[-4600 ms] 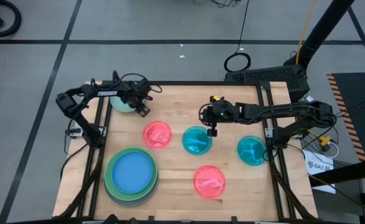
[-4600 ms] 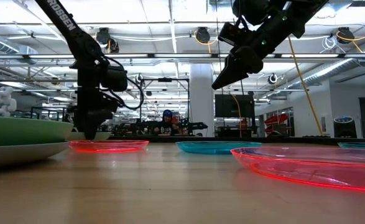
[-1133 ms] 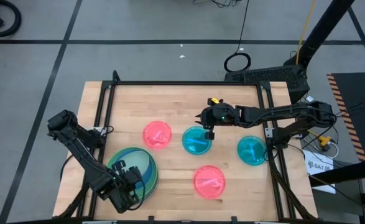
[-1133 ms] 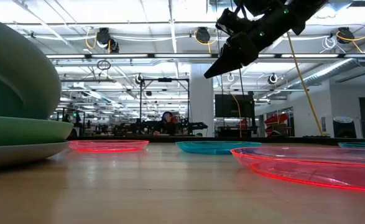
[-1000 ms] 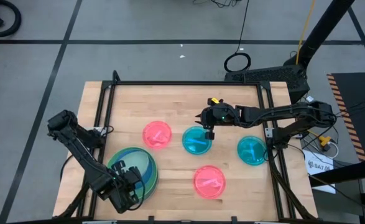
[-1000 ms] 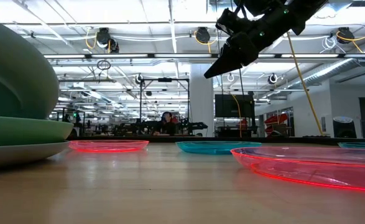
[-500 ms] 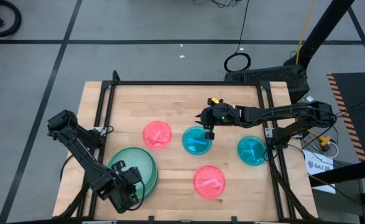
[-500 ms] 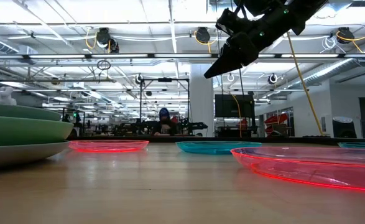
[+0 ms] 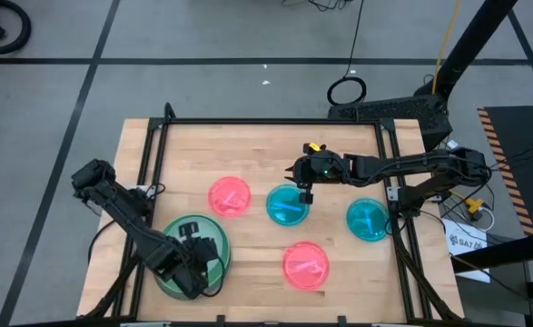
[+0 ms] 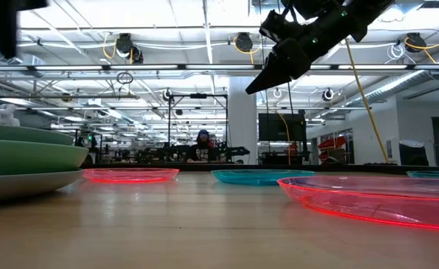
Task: Stack plastic plates
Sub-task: Stack the left transparent blue plate on the light green plate
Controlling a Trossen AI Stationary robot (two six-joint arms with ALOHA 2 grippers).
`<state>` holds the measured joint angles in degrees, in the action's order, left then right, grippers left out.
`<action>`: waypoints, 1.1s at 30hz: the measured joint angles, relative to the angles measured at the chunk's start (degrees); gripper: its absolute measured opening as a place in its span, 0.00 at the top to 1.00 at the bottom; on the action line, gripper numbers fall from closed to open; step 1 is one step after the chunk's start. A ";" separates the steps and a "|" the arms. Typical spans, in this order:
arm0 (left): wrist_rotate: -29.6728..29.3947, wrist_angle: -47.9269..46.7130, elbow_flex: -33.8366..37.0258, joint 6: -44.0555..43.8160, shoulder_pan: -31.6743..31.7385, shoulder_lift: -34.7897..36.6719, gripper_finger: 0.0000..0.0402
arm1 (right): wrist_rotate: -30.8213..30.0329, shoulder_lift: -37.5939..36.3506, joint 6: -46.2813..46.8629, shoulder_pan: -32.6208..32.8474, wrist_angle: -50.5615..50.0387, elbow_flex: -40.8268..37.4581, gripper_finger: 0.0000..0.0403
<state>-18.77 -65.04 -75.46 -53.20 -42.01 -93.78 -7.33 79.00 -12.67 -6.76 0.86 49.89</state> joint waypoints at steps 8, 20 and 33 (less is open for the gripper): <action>-13.05 -4.02 0.00 16.69 5.58 0.02 0.64 | -0.01 0.00 5.22 0.00 -0.58 0.00 0.75; -29.38 -3.54 1.86 40.17 14.72 2.18 0.64 | 0.17 0.00 25.88 2.68 -14.24 0.00 0.75; -29.33 28.21 22.26 55.67 28.04 26.81 0.64 | -0.04 0.00 46.09 1.68 -15.98 0.00 0.75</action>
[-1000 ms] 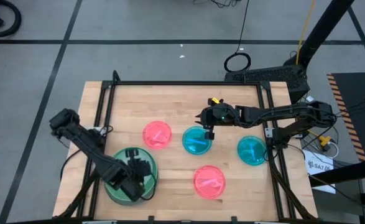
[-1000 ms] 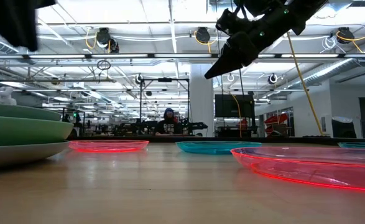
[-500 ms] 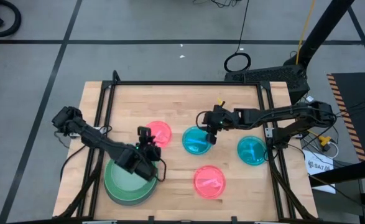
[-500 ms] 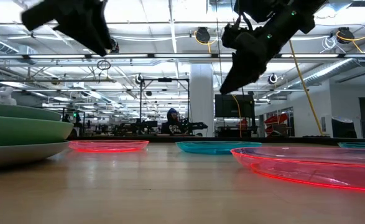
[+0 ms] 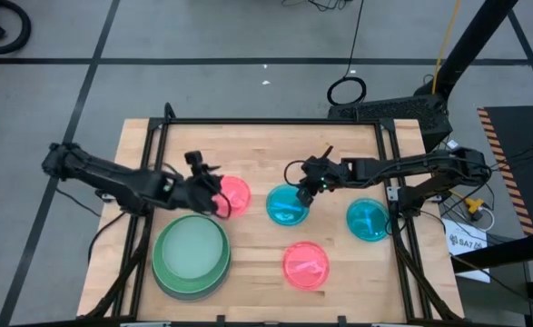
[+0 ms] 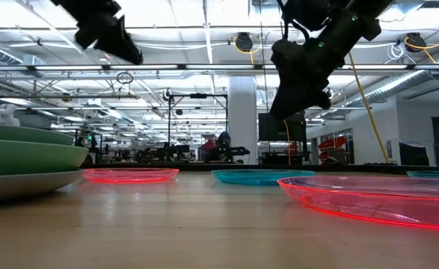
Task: Stack plastic plates
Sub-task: Stack the left transparent blue plate on the light green plate
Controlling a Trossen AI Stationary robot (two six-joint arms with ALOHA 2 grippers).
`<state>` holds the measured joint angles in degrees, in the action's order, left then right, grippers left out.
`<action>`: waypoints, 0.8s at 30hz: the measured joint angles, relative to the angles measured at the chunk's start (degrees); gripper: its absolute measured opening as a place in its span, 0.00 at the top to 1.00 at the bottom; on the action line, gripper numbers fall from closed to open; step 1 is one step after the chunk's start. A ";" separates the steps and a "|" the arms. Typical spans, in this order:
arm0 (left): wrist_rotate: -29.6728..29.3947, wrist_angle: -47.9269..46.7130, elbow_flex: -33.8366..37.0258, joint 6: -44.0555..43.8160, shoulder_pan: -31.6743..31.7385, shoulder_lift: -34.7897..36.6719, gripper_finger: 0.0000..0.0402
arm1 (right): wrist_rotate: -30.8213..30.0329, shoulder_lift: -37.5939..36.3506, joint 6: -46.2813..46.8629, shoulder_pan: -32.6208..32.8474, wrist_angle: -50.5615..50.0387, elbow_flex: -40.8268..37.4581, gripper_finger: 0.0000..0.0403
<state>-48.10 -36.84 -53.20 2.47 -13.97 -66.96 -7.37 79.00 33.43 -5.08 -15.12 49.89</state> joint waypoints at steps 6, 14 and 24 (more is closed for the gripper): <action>0.04 10.18 -0.05 3.58 3.06 3.99 0.64 | 0.49 2.90 4.14 0.94 2.48 0.00 0.75; 2.89 9.62 0.01 5.77 3.14 4.03 0.64 | 1.46 5.24 12.17 3.14 -0.99 0.09 0.75; 3.04 9.04 0.01 1.04 5.40 4.01 0.64 | -4.57 5.25 22.93 3.32 -16.66 0.07 0.77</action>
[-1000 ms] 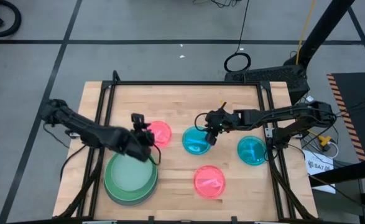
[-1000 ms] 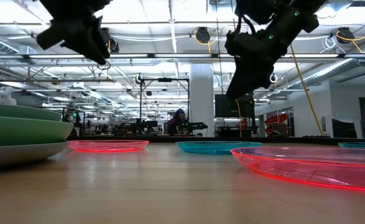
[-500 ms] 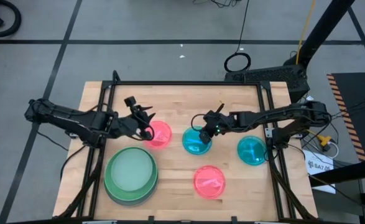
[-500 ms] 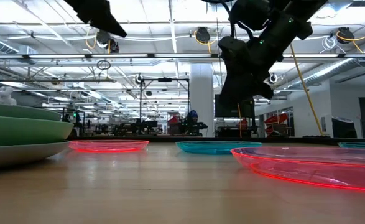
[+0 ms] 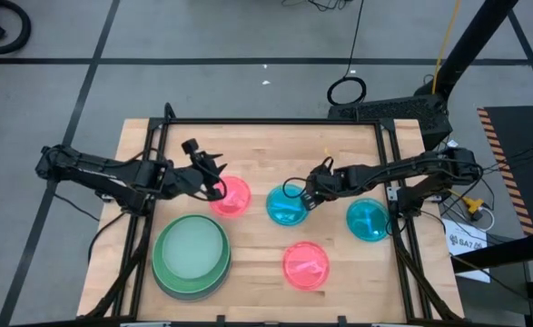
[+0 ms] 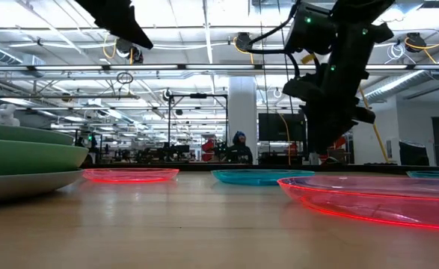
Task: Stack plastic plates
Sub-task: Stack the left transparent blue plate on the light green plate
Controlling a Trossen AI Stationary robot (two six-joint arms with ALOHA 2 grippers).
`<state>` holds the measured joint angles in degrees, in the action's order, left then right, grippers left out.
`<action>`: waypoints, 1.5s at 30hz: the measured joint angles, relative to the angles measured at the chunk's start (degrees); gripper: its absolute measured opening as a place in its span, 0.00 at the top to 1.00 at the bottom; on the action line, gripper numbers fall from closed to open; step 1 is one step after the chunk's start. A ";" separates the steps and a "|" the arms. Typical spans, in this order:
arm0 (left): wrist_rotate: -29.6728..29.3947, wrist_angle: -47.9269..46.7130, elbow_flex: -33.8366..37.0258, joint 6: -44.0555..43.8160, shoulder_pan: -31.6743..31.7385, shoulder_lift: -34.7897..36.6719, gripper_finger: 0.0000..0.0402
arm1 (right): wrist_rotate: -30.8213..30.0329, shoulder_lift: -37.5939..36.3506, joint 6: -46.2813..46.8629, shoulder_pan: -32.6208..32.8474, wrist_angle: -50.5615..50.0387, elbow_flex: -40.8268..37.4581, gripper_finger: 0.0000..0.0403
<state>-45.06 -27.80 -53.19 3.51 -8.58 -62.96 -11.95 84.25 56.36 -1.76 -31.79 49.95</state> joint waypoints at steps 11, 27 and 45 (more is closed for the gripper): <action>-0.15 -4.95 0.00 -9.42 0.27 -0.02 0.64 | -4.58 0.52 0.69 -0.02 2.78 0.00 0.77; -0.43 -6.99 0.00 -11.25 0.89 -0.02 0.64 | -3.20 7.58 -2.95 -1.99 10.82 -0.02 0.77; -0.40 -11.94 0.00 -18.73 -1.36 -0.04 0.64 | 5.99 11.54 -9.75 -3.66 17.95 -0.02 0.77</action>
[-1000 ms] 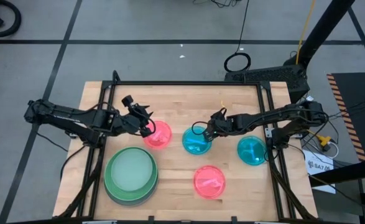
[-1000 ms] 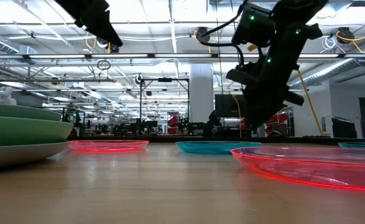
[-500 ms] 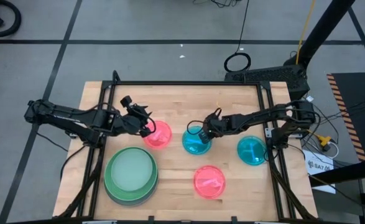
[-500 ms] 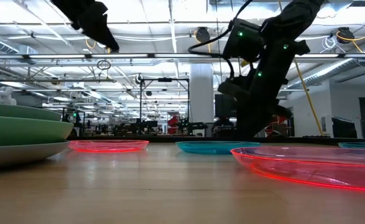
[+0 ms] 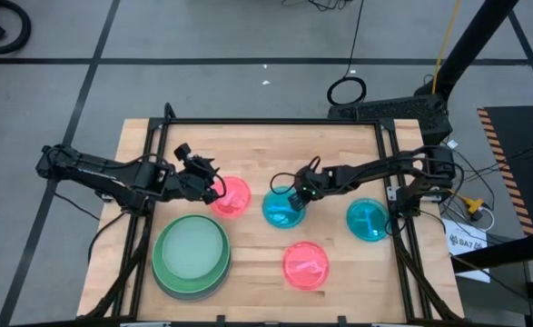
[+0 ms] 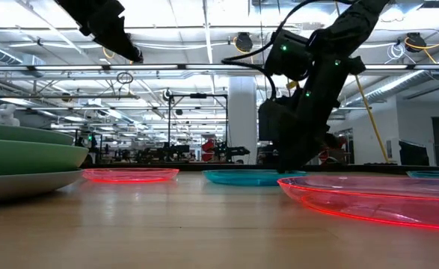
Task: Stack plastic plates
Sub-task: Stack the left transparent blue plate on the light green plate
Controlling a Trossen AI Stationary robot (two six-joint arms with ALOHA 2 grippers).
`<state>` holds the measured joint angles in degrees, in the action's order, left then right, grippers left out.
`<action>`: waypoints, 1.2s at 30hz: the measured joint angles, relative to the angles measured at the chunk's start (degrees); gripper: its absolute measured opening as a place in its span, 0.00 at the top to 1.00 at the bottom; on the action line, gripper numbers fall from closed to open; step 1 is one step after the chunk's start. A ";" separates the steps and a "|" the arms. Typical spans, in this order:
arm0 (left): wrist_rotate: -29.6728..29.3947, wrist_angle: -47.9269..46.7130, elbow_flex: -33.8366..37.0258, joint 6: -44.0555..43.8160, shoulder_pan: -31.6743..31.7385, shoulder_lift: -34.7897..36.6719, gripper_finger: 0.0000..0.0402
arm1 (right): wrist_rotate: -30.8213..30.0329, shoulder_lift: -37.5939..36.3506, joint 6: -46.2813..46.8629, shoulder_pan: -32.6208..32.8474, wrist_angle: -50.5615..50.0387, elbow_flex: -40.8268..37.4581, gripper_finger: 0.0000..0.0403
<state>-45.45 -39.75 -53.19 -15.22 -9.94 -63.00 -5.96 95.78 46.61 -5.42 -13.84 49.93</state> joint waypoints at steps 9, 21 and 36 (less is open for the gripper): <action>0.00 0.00 0.00 0.52 -0.02 0.00 0.64 | -0.85 3.06 -1.94 0.64 4.15 0.15 0.77; -0.04 0.00 0.00 0.50 0.00 0.00 0.64 | -1.71 3.28 -3.30 0.60 6.74 0.04 0.94; -0.09 0.00 0.00 0.48 0.00 0.00 0.64 | -1.37 1.14 -6.93 -0.18 5.76 -0.09 0.99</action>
<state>-45.54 -39.74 -53.19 -14.74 -9.93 -63.00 -7.33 96.92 39.68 -5.59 -8.08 49.84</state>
